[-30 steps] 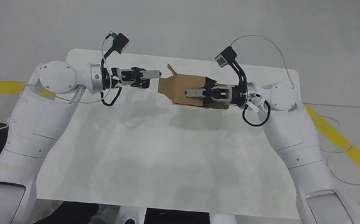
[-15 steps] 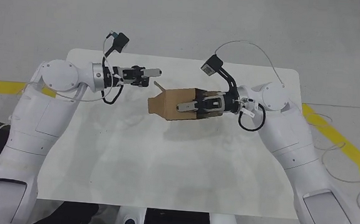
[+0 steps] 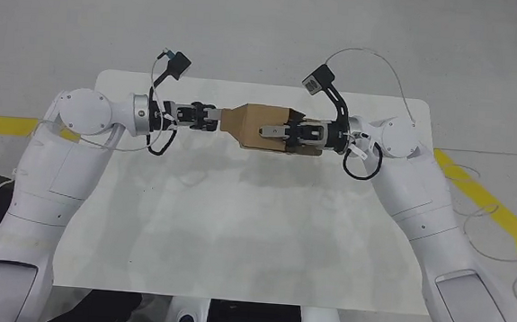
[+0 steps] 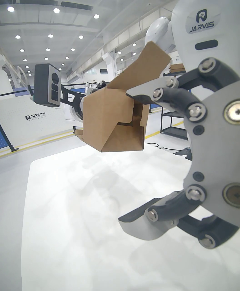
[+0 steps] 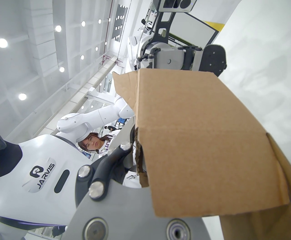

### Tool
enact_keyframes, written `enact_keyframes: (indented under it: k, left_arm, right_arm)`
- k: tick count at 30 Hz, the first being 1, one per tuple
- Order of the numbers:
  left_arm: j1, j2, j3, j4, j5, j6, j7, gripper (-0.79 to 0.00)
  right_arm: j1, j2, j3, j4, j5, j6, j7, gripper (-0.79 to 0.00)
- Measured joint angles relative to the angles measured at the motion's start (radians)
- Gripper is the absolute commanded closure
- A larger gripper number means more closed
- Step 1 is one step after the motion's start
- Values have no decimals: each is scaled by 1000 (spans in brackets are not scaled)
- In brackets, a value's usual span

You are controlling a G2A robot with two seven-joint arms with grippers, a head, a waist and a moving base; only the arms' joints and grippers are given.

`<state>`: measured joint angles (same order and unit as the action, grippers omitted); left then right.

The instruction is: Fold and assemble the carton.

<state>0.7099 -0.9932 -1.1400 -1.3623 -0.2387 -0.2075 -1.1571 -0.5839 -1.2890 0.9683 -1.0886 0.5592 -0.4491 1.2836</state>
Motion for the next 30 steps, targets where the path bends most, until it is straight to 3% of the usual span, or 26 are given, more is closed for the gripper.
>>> enact_keyframes:
  k: [30]
  left_arm:
    - [-3, -3, 25, -12, -10, 2, -13, -785]
  right_arm:
    - [12, -19, -31, 2, 12, -1, 36, 0]
